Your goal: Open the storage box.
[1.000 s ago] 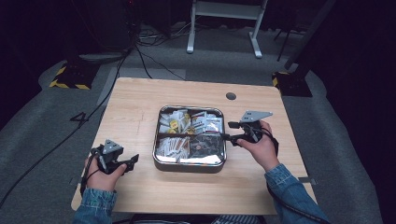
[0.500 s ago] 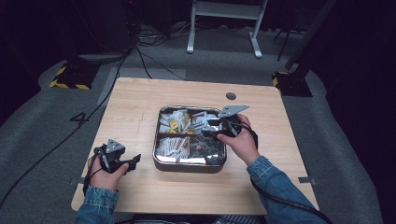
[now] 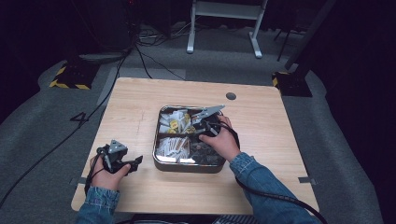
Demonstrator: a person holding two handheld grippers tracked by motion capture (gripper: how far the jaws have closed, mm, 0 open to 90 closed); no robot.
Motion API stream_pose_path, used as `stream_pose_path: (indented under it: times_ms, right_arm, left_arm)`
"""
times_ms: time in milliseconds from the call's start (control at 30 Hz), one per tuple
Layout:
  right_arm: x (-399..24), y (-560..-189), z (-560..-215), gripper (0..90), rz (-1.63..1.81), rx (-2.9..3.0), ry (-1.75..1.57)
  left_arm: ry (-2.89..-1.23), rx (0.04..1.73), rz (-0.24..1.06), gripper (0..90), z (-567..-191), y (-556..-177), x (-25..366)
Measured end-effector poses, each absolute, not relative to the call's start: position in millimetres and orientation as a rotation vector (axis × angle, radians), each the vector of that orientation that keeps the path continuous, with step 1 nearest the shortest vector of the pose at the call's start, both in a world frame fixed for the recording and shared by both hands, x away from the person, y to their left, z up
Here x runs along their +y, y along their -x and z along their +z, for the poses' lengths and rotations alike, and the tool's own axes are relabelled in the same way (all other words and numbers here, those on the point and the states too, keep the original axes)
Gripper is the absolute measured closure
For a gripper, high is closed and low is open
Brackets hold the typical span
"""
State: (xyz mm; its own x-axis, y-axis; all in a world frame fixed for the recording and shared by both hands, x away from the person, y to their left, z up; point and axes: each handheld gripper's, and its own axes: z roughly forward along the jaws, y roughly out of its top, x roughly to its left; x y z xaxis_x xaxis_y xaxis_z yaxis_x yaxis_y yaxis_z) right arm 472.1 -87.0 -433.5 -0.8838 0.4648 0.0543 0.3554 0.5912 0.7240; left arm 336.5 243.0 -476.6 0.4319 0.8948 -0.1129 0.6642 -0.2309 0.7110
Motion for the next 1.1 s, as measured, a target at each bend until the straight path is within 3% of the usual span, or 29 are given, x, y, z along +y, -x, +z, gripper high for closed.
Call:
stream_pose_path:
  times_ms: [200, 1100]
  right_arm:
    - [-81.0, -471.8, -438.1, 58.1, 1.14, 2.654, -0.642]
    - [-81.1, -468.7, -438.1, 58.7, 1.16, 2.611, -0.668]
  left_arm:
    - [-1.976, 1.311, 0.42, 29.5, -477.4, -336.4, 243.6]
    - [-1.963, 1.299, 0.41, 29.7, -476.8, -339.6, 243.7]
